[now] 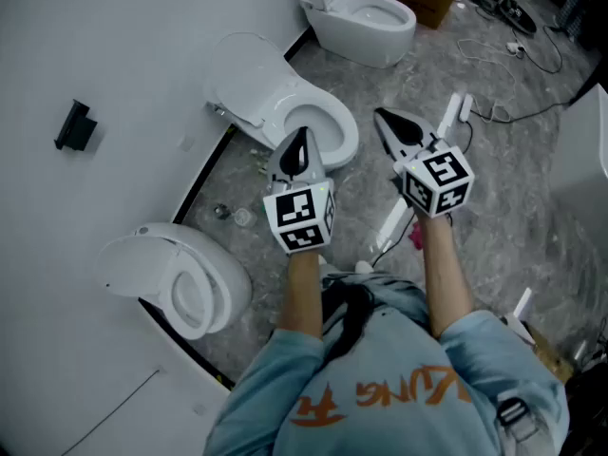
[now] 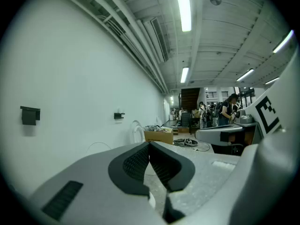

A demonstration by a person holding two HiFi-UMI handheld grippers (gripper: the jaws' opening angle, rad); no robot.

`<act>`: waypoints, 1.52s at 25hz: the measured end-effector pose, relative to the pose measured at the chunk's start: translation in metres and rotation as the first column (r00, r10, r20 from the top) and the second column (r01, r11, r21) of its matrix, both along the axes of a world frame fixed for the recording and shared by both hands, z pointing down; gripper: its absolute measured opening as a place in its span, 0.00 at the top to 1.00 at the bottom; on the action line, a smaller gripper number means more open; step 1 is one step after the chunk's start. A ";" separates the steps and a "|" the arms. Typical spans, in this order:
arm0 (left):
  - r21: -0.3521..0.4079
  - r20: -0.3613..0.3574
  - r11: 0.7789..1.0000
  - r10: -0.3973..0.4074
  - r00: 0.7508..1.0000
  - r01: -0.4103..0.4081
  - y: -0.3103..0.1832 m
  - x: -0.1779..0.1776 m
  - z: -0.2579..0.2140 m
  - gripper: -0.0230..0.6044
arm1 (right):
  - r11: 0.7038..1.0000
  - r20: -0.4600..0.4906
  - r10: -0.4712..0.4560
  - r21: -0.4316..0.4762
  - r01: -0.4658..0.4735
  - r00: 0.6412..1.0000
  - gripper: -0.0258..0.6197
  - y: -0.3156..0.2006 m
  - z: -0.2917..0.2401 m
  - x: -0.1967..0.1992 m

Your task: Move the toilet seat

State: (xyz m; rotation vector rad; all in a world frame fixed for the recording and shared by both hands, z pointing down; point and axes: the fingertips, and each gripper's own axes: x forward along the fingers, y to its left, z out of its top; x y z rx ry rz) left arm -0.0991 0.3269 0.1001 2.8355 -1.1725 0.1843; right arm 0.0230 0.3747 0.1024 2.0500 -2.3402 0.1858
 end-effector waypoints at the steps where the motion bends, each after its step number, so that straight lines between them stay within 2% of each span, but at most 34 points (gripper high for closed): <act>1: 0.001 0.000 1.000 0.000 1.000 0.000 0.002 0.002 0.000 0.96 | 1.000 -0.001 -0.002 0.002 0.002 1.000 0.96 0.002 0.000 0.001; 13: 0.022 -0.004 1.000 -0.001 1.000 0.001 0.008 0.022 -0.009 0.96 | 0.999 -0.026 -0.025 0.036 0.026 0.999 0.96 0.011 -0.012 0.017; 17: 0.028 0.006 1.000 -0.002 1.000 0.002 0.005 0.024 -0.008 0.96 | 0.998 -0.001 -0.013 0.061 0.013 1.000 0.96 0.006 -0.014 0.024; 26: -0.045 0.029 0.996 -0.081 0.996 0.082 -0.054 0.013 0.021 0.96 | 1.000 0.067 0.012 0.010 -0.013 0.998 0.96 -0.033 0.015 0.052; 32: -0.133 0.009 0.987 -0.088 0.996 0.088 -0.125 0.057 0.068 0.96 | 0.998 0.039 -0.010 -0.068 0.013 0.999 0.96 -0.097 0.050 0.092; 38: -0.268 0.041 0.961 -0.063 0.997 0.071 -0.182 0.129 0.132 0.96 | 0.980 0.084 -0.014 -0.197 0.030 0.996 0.96 -0.158 0.102 0.157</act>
